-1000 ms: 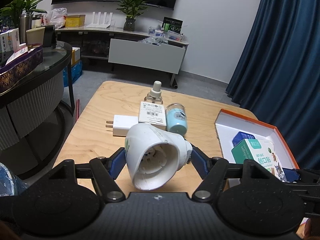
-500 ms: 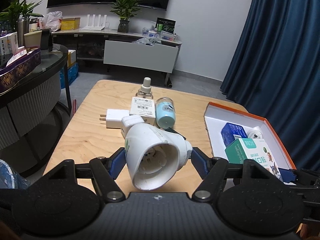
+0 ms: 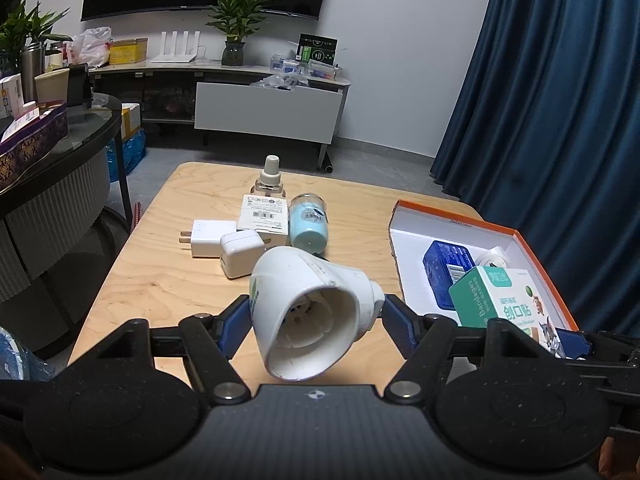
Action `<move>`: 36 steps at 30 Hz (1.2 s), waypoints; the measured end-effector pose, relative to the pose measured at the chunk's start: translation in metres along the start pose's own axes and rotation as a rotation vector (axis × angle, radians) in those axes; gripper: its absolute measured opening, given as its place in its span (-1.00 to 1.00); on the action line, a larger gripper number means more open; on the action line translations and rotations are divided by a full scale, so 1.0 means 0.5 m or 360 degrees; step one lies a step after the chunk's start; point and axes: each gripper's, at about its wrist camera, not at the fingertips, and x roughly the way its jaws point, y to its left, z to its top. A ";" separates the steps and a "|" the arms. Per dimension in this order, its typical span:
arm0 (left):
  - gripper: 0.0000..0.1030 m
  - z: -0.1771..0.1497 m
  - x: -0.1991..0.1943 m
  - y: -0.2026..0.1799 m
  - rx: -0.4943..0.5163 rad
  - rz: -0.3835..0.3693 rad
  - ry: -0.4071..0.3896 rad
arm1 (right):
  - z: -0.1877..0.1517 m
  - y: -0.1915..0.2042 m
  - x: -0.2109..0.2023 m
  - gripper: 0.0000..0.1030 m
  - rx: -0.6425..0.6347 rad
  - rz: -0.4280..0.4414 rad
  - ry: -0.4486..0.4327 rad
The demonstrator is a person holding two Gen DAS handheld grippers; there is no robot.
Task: Organize rigid objects
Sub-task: 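Carry the white plug and bandage box with both grippers toward the orange-rimmed box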
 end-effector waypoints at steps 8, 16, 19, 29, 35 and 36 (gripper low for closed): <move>0.39 0.003 0.006 -0.013 0.0024 -0.0008 0.0014 | 0.002 -0.011 -0.004 0.63 0.0013 -0.0016 -0.0002; 0.39 0.006 0.011 -0.017 0.0046 -0.0010 0.0024 | 0.003 -0.014 -0.007 0.63 0.0021 -0.0022 -0.0003; 0.39 0.009 0.014 -0.022 0.0054 -0.0019 0.0027 | 0.005 -0.021 -0.009 0.63 0.0021 -0.0030 -0.0004; 0.39 0.009 0.027 -0.050 0.0088 -0.0076 0.0064 | 0.009 -0.051 -0.022 0.63 0.0046 -0.0098 -0.0005; 0.39 0.010 0.036 -0.074 0.0099 -0.0122 0.0084 | 0.010 -0.079 -0.031 0.63 0.0084 -0.0146 -0.0008; 0.39 0.009 0.038 -0.079 0.0109 -0.0125 0.0085 | 0.009 -0.083 -0.034 0.63 0.0088 -0.0154 -0.0010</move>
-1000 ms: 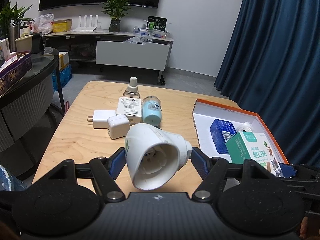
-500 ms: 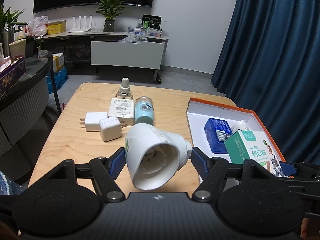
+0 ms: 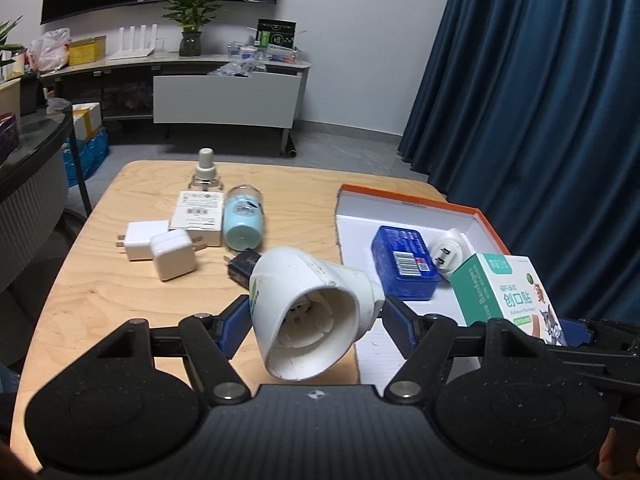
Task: Organize rigid objects
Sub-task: 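Carry the white plug and bandage box with both grippers toward the orange-rimmed box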
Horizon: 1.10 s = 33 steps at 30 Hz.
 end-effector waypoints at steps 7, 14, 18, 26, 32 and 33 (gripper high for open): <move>0.39 0.001 0.012 -0.027 0.0030 -0.0048 0.0014 | -0.002 -0.031 -0.009 0.63 0.0033 -0.0056 -0.0003; 0.39 0.000 0.021 -0.055 0.0073 -0.0077 0.0030 | -0.001 -0.051 -0.015 0.63 0.0061 -0.0083 -0.0019; 0.39 0.002 0.025 -0.070 0.0100 -0.0093 0.0028 | 0.001 -0.064 -0.017 0.63 0.0080 -0.0098 -0.0029; 0.39 0.005 0.039 -0.096 0.0137 -0.0123 0.0033 | 0.005 -0.091 -0.016 0.63 0.0109 -0.0131 -0.0044; 0.39 0.006 0.049 -0.112 0.0157 -0.0141 0.0042 | 0.007 -0.108 -0.012 0.63 0.0118 -0.0152 -0.0045; 0.39 0.007 0.051 -0.115 0.0159 -0.0145 0.0043 | 0.008 -0.111 -0.012 0.63 0.0119 -0.0154 -0.0045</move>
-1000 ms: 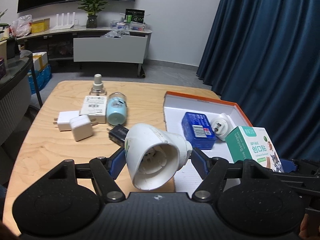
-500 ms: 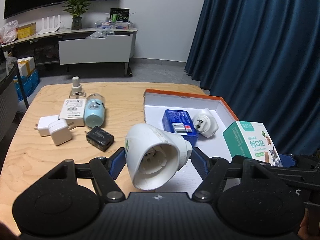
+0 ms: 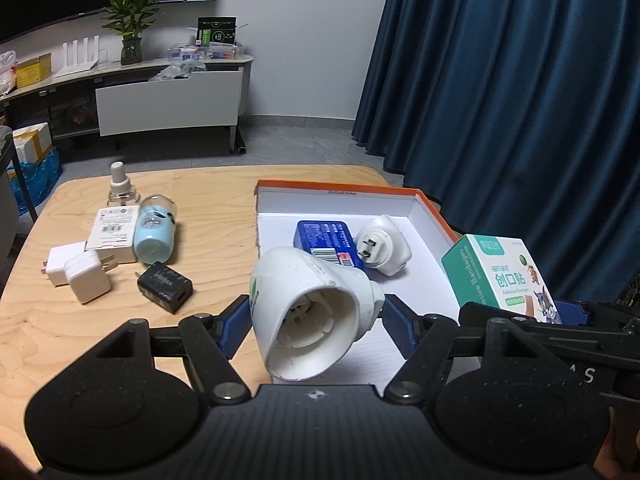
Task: Organize rigid objects
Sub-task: 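Carry the white plug and bandage box with both grippers toward the orange-rimmed box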
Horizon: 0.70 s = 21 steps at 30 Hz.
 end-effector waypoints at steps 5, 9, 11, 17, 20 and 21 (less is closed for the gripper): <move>0.39 0.002 0.007 -0.013 0.0016 -0.0010 0.0004 | 0.005 -0.014 0.005 0.63 0.0008 -0.0016 -0.0003; 0.39 0.003 0.015 -0.022 0.0024 -0.0017 0.0014 | 0.007 -0.024 0.010 0.63 0.0011 -0.0031 -0.0004; 0.39 0.003 0.019 -0.025 0.0025 -0.0021 0.0019 | 0.009 -0.030 0.012 0.63 0.0007 -0.0040 -0.0006; 0.39 0.007 0.032 -0.035 0.0029 -0.0025 0.0031 | 0.017 -0.041 0.026 0.63 -0.0009 -0.0061 0.0005; 0.39 0.007 0.040 -0.039 0.0029 -0.0028 0.0044 | 0.022 -0.045 0.034 0.63 -0.0018 -0.0066 0.0009; 0.39 0.007 0.042 -0.040 0.0030 -0.0027 0.0048 | 0.024 -0.047 0.037 0.63 -0.0020 -0.0068 0.0009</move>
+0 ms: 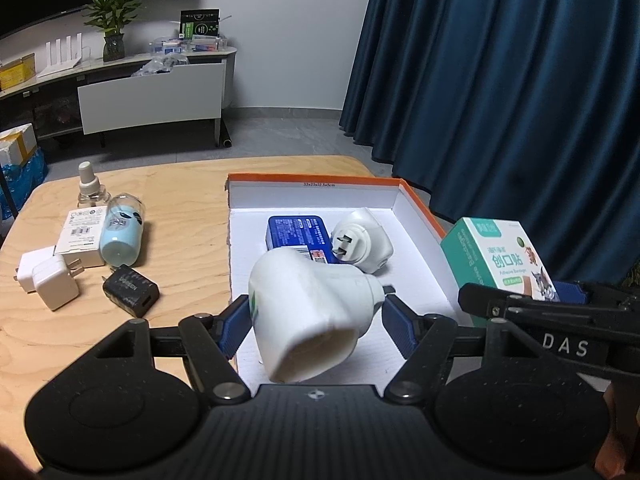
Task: Organize rigid objects
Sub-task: 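Carry the white plug and bandage box with both grippers toward the orange-rimmed box, then lower the white plug into the box with the left gripper while the right gripper places the bandage box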
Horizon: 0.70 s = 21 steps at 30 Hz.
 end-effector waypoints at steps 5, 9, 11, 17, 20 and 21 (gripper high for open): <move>0.39 0.000 0.012 -0.003 0.0003 0.0003 0.0023 | 0.008 -0.004 0.010 0.63 -0.0012 -0.0002 0.0010; 0.39 0.000 0.020 -0.008 0.0011 0.0000 0.0032 | 0.010 -0.005 0.021 0.63 -0.0032 -0.0005 0.0030; 0.39 0.001 0.023 -0.010 0.0013 -0.0004 0.0039 | 0.011 -0.006 0.026 0.64 -0.0032 -0.0009 0.0039; 0.39 0.003 0.038 -0.014 0.0019 -0.0009 0.0058 | 0.016 -0.009 0.043 0.64 -0.0038 -0.0020 0.0060; 0.39 0.003 0.045 -0.016 0.0024 -0.0013 0.0066 | 0.017 -0.012 0.051 0.64 -0.0042 -0.0023 0.0072; 0.39 0.003 0.047 -0.017 0.0025 -0.0013 0.0069 | 0.018 -0.013 0.053 0.64 -0.0042 -0.0022 0.0078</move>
